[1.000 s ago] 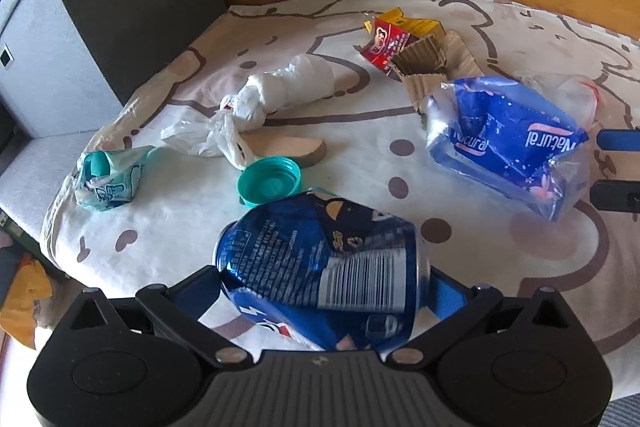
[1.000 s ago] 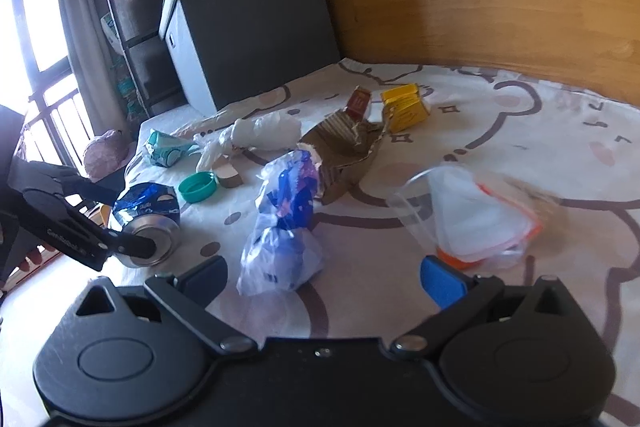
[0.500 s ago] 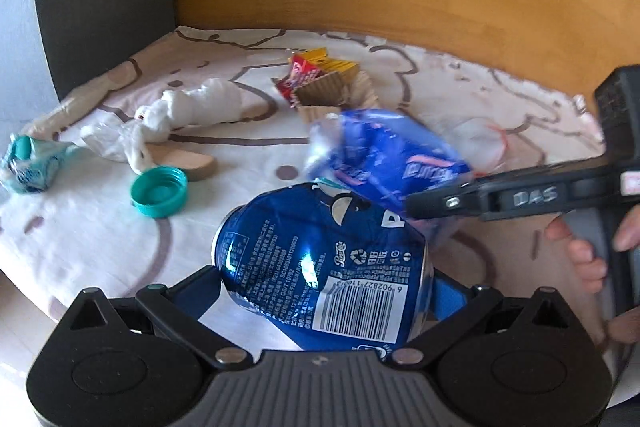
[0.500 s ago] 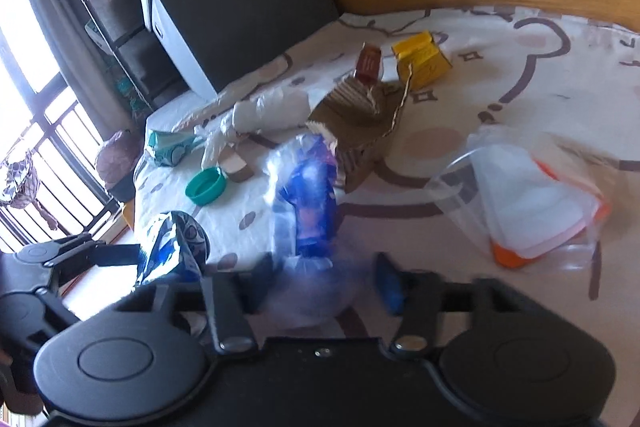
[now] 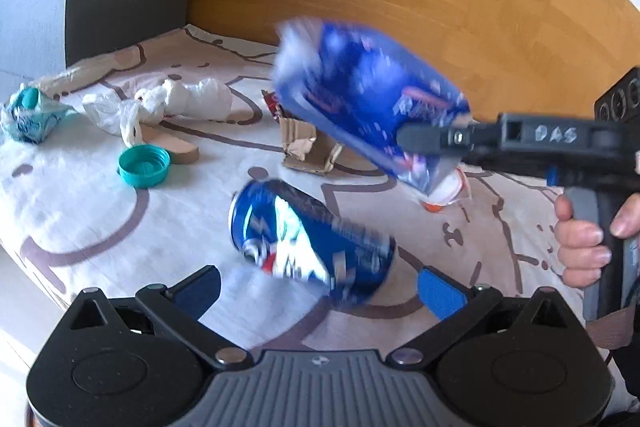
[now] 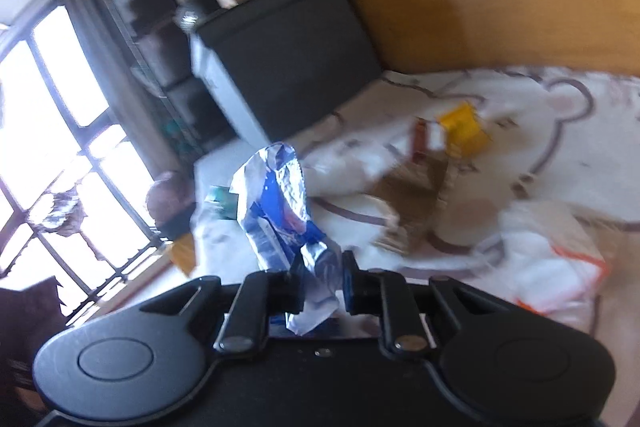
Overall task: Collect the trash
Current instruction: 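Grasp the blue Pepsi can with left gripper while right gripper grasps the blue tissue packet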
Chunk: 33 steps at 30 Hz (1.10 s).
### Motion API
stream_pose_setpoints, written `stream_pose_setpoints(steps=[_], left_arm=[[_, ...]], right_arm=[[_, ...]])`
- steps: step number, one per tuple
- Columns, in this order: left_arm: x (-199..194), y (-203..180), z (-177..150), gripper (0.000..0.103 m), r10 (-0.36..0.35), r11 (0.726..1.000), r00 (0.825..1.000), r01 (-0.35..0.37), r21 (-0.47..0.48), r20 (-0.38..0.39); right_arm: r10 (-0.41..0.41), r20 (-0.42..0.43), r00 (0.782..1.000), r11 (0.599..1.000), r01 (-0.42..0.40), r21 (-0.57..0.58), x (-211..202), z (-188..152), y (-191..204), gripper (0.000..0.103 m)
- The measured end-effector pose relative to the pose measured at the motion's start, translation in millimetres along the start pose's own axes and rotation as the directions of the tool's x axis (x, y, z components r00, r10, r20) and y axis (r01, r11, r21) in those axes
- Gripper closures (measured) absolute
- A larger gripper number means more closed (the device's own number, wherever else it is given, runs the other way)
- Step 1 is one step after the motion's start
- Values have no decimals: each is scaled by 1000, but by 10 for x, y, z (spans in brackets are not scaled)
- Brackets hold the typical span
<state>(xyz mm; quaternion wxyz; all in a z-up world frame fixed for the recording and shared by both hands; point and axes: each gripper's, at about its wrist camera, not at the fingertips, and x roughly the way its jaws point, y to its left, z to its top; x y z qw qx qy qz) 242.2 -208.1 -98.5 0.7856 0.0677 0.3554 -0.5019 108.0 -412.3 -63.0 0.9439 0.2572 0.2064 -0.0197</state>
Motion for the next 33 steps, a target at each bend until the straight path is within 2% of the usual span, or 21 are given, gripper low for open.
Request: stream_pose_setpoints(steps=[3, 5, 7, 9, 13, 18, 19, 25, 26, 28, 32, 33], left_arm=[[34, -4, -62, 0, -20, 999, 1000, 20, -26, -3], [78, 2, -94, 0, -40, 997, 999, 40, -63, 3], [93, 21, -129, 0, -73, 989, 997, 76, -128, 28], [106, 86, -162, 0, -105, 964, 992, 118, -238, 67], [117, 252, -254, 0, -142, 864, 977, 200, -463, 158], [172, 385, -342, 4, -124, 687, 971, 231, -689, 202], [180, 392, -354, 8, -118, 655, 972, 229, -720, 202], [258, 386, -306, 22, -28, 523, 977, 195, -830, 212], [269, 378, -294, 24, -9, 503, 977, 188, -844, 212], [295, 365, -291, 31, 29, 485, 978, 167, -858, 207], [313, 381, -346, 53, 84, 466, 980, 120, -877, 179], [311, 388, -376, 54, 88, 466, 981, 115, -877, 175]], right_arm=[[35, -20, 999, 999, -35, -33, 20, -6, 147, 85], [28, -44, 999, 999, -30, -44, 74, -47, 175, 85], [11, -66, 998, 999, -13, -36, 123, -92, 142, 86], [-13, -82, 997, 1000, 12, -20, 161, -132, 69, 86], [-56, -99, 993, 998, 59, 24, 179, -203, -119, 86], [-70, -108, 992, 997, 72, 20, 199, -240, -163, 86], [-71, -110, 991, 997, 73, 17, 208, -254, -160, 87], [-80, -127, 989, 997, 82, 12, 257, -326, -145, 88], [-82, -129, 988, 996, 84, 11, 262, -336, -142, 88], [-91, -129, 987, 996, 93, 11, 257, -356, -140, 88], [-104, -130, 986, 994, 108, 18, 234, -375, -160, 88], [-112, -129, 985, 993, 115, 19, 225, -376, -169, 88]])
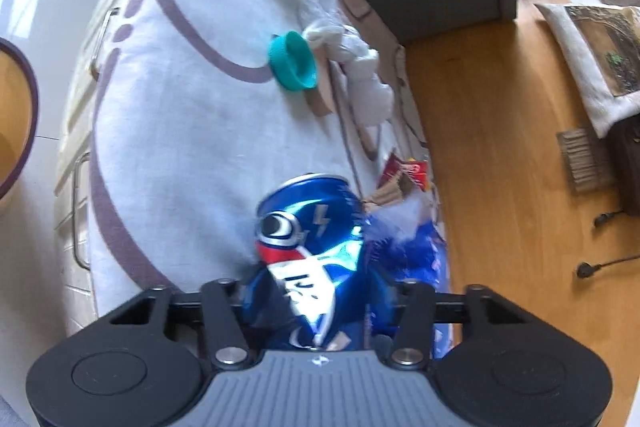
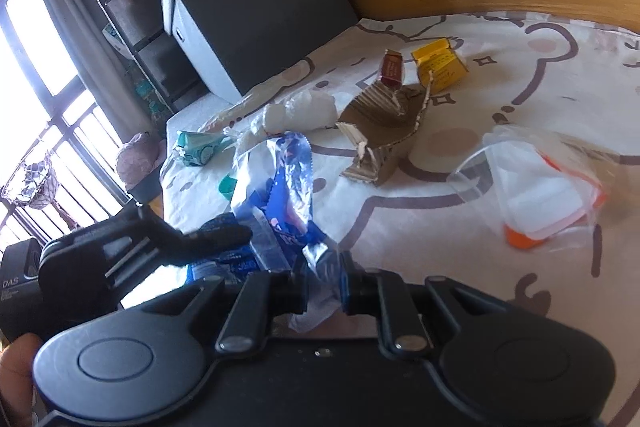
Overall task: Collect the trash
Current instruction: 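Grasp the blue Pepsi can with left gripper while right gripper grasps the blue tissue packet, then carry the can and tissue packet with both grippers over the yellow wastebasket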
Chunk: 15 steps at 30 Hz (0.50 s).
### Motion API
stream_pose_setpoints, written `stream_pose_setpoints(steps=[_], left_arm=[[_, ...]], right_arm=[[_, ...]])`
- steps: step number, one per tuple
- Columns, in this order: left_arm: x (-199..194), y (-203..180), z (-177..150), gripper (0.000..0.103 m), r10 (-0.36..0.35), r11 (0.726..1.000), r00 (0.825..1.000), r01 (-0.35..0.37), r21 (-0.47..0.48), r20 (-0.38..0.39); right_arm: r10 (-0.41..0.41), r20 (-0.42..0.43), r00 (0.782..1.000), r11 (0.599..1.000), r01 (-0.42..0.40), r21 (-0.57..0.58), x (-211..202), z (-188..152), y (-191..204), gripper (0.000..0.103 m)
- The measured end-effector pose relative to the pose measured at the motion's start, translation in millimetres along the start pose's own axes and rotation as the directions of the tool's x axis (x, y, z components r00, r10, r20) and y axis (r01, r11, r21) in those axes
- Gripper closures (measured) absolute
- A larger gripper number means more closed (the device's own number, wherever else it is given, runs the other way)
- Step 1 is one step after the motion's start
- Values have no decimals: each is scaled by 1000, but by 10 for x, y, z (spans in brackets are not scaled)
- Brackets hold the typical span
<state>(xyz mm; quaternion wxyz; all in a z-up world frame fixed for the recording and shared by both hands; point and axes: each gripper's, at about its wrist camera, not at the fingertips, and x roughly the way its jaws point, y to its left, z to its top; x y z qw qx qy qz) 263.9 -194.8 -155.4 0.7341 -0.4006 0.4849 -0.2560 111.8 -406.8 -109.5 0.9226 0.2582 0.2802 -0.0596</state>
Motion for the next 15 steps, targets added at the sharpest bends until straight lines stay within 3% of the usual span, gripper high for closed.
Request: stream_pose_setpoints(steps=[4, 9, 10, 15], left_arm=[[-43, -14, -17, 60, 7, 999, 1000, -7, 34, 3], [-134, -176, -34, 66, 58, 983, 998, -61, 175, 19], [-161, -218, -42, 71, 67, 975, 997, -71, 212, 25], [-325, -418, -131, 72, 133, 902, 987, -156, 402, 85]], right_arm=[[-38, 14, 999, 999, 38, 3, -50, 6, -33, 88], [-81, 35, 996, 997, 81, -11, -146, 36, -47, 88], [-90, 39, 995, 996, 90, -19, -168, 40, -39, 88], [-116, 58, 992, 992, 119, -51, -273, 35, 29, 88]])
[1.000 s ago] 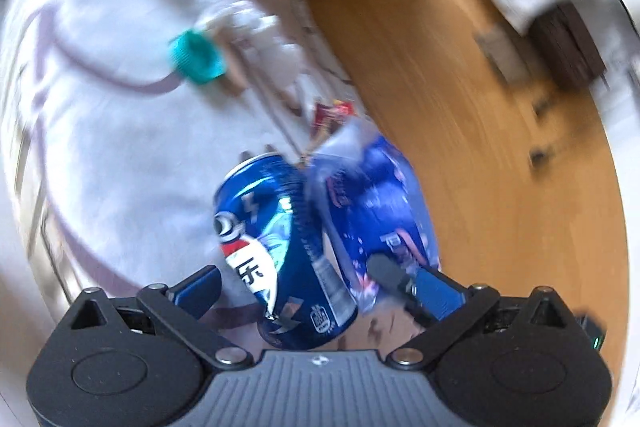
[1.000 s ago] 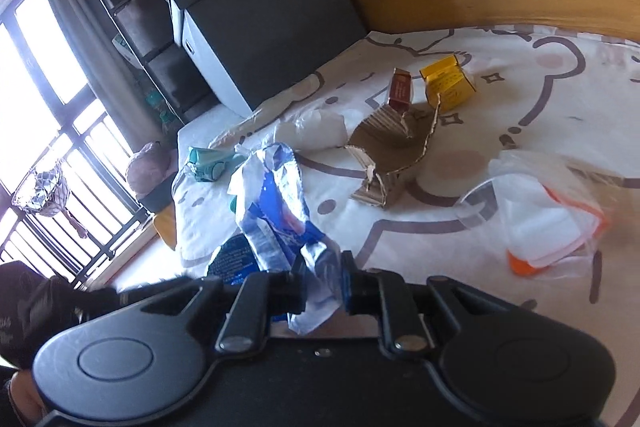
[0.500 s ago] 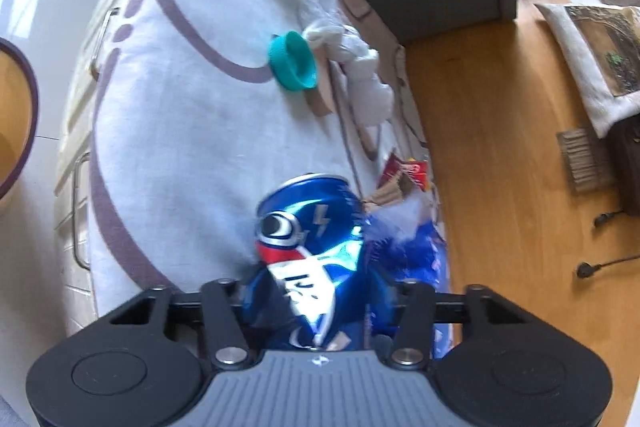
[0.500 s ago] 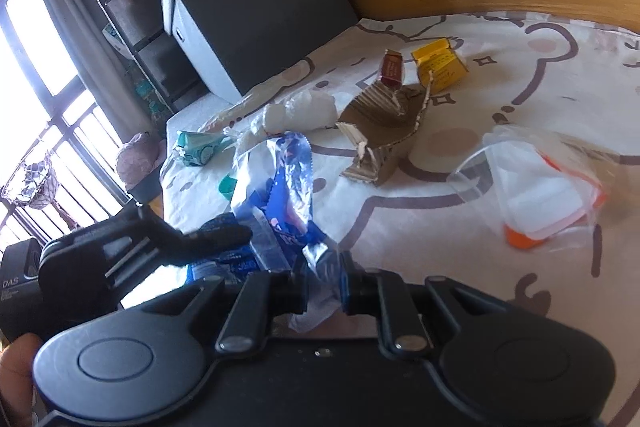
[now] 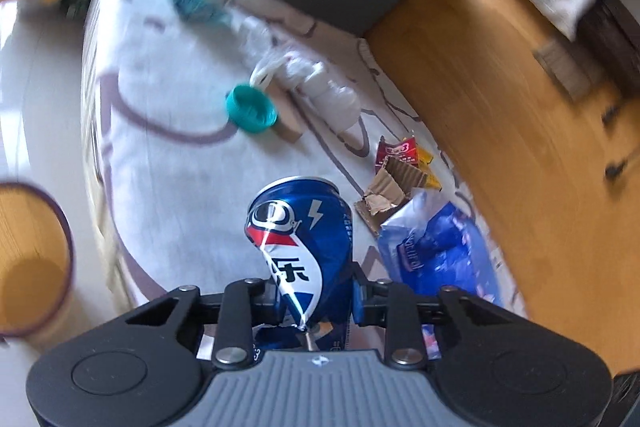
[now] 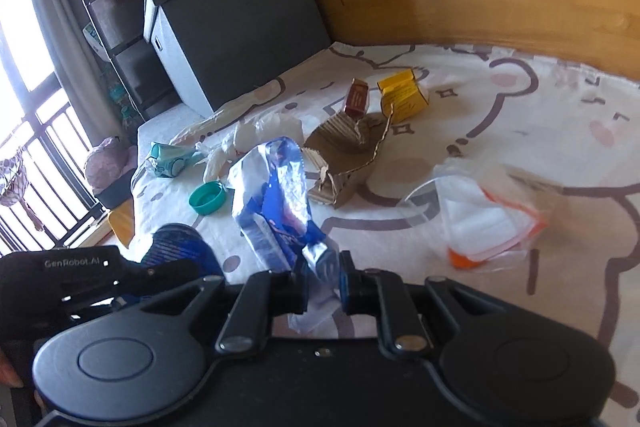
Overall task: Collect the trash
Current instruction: 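Carry the can and tissue packet with both grippers over the yellow wastebasket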
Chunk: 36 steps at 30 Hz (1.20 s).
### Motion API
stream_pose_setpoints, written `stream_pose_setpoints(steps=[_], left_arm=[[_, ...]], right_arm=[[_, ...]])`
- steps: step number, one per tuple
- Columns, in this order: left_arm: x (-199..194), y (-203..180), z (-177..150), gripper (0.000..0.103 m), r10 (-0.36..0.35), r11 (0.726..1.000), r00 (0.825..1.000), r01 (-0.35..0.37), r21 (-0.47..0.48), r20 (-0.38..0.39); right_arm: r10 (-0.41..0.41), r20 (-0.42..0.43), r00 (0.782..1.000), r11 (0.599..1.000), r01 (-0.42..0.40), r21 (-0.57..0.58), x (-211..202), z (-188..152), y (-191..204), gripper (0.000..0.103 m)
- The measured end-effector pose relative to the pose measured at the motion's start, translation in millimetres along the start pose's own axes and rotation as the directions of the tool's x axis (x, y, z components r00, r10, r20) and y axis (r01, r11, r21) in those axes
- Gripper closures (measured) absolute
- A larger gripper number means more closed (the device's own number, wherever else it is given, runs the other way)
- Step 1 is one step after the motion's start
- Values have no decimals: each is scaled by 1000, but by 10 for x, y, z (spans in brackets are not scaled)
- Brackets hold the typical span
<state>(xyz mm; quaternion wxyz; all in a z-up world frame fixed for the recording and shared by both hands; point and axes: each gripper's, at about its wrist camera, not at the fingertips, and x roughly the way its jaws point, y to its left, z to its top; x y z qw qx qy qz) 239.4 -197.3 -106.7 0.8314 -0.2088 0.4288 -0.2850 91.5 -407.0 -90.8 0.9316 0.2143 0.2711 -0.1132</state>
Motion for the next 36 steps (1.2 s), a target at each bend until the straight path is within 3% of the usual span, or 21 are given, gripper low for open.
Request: stream_pose_setpoints(steps=[5, 17, 36], left_arm=[[-240, -55, -19, 72, 67, 990, 996, -73, 117, 57], [-903, 39, -9, 72, 189, 948, 967, -225, 225, 168], [-1625, 835, 6, 72, 285, 930, 936, -322, 177, 208]], right_arm=[[-6, 10, 1000, 1000, 6, -19, -107, 11, 86, 88], [0, 33, 999, 994, 3, -110, -341, 49, 528, 88], [67, -36, 997, 965, -74, -252, -150, -200, 1517, 88]])
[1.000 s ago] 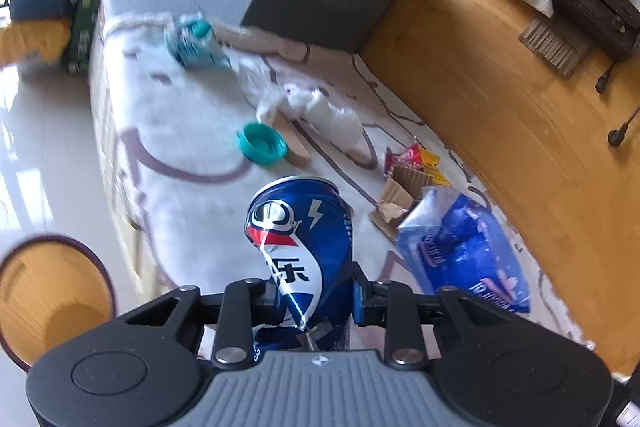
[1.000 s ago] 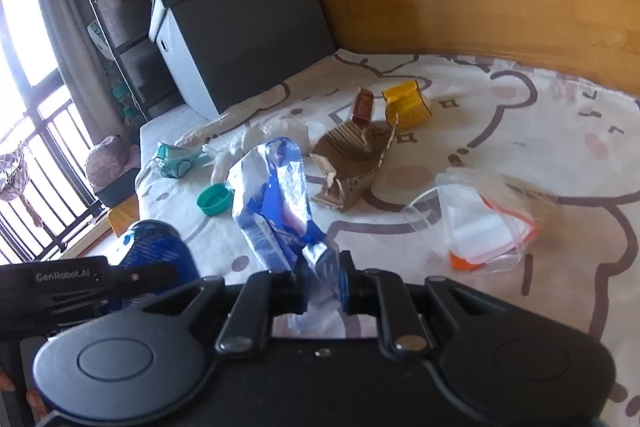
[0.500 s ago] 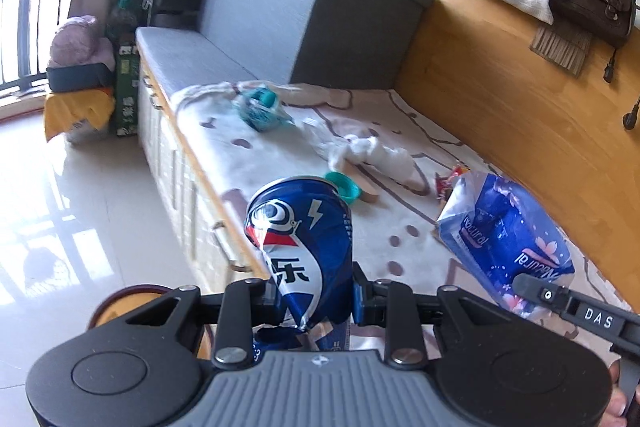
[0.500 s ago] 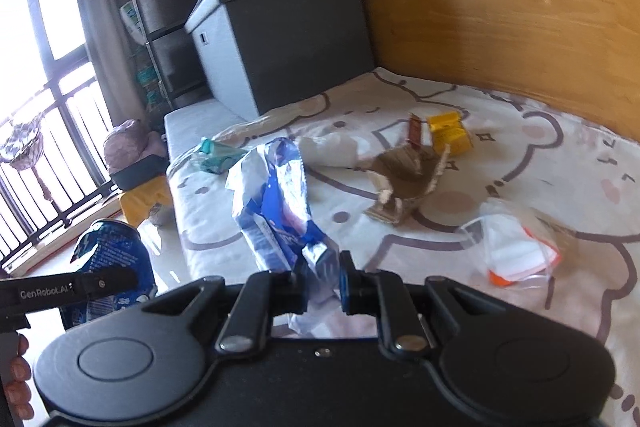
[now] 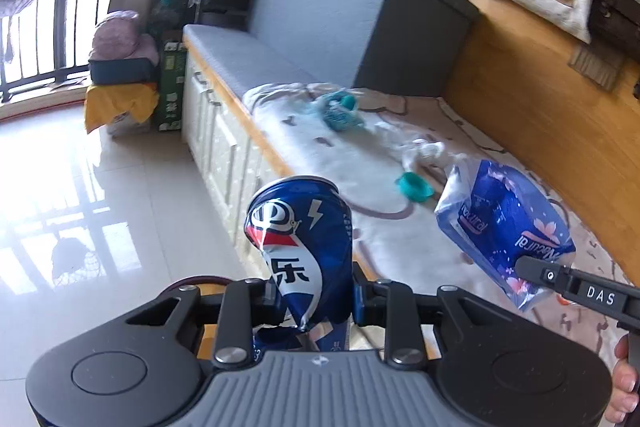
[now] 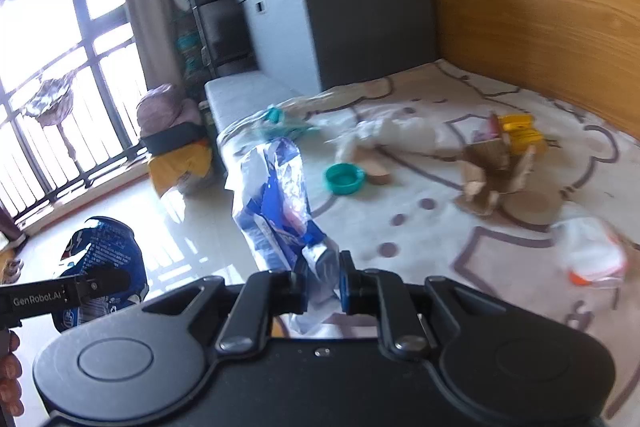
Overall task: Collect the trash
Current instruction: 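Carry the can and tissue packet with both grippers over the yellow wastebasket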
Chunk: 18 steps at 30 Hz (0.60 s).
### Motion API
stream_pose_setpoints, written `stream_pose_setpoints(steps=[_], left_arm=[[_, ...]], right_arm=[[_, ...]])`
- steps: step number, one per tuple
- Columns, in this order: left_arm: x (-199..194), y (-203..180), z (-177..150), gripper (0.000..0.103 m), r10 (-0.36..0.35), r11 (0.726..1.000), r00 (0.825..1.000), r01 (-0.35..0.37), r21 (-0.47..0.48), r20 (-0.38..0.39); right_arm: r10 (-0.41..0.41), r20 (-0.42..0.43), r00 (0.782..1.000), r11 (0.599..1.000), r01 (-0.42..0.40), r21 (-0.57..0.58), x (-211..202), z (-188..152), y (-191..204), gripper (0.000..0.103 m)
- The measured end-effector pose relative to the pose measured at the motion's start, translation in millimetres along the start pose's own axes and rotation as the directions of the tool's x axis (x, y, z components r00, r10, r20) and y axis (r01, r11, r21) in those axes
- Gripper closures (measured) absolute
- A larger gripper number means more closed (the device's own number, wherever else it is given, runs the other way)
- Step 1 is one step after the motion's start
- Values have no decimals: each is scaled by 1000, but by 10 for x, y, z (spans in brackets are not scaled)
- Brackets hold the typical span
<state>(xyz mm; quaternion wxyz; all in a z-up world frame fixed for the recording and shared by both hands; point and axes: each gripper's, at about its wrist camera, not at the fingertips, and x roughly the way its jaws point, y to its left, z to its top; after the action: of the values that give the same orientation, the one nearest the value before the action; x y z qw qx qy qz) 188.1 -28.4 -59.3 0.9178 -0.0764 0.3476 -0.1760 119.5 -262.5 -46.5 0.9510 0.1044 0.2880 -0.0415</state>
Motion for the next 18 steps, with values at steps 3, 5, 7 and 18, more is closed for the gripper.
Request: stream_pose_setpoints(steps=[3, 5, 7, 18], left_arm=[[12, 176, -23, 72, 17, 1000, 1000, -17, -17, -9], [34, 291, -40, 72, 27, 999, 999, -28, -27, -19], [77, 398, -63, 72, 36, 999, 999, -37, -37, -34], [532, 957, -352, 72, 53, 992, 986, -71, -106, -158]], right_arm=[[22, -20, 1000, 1000, -22, -22, 113, -13, 179, 88], [31, -35, 999, 999, -32, -39, 206, -26, 292, 88], [39, -55, 998, 998, -42, -56, 306, -43, 406, 88], [61, -203, 977, 981, -96, -166, 976, -327, 994, 88]])
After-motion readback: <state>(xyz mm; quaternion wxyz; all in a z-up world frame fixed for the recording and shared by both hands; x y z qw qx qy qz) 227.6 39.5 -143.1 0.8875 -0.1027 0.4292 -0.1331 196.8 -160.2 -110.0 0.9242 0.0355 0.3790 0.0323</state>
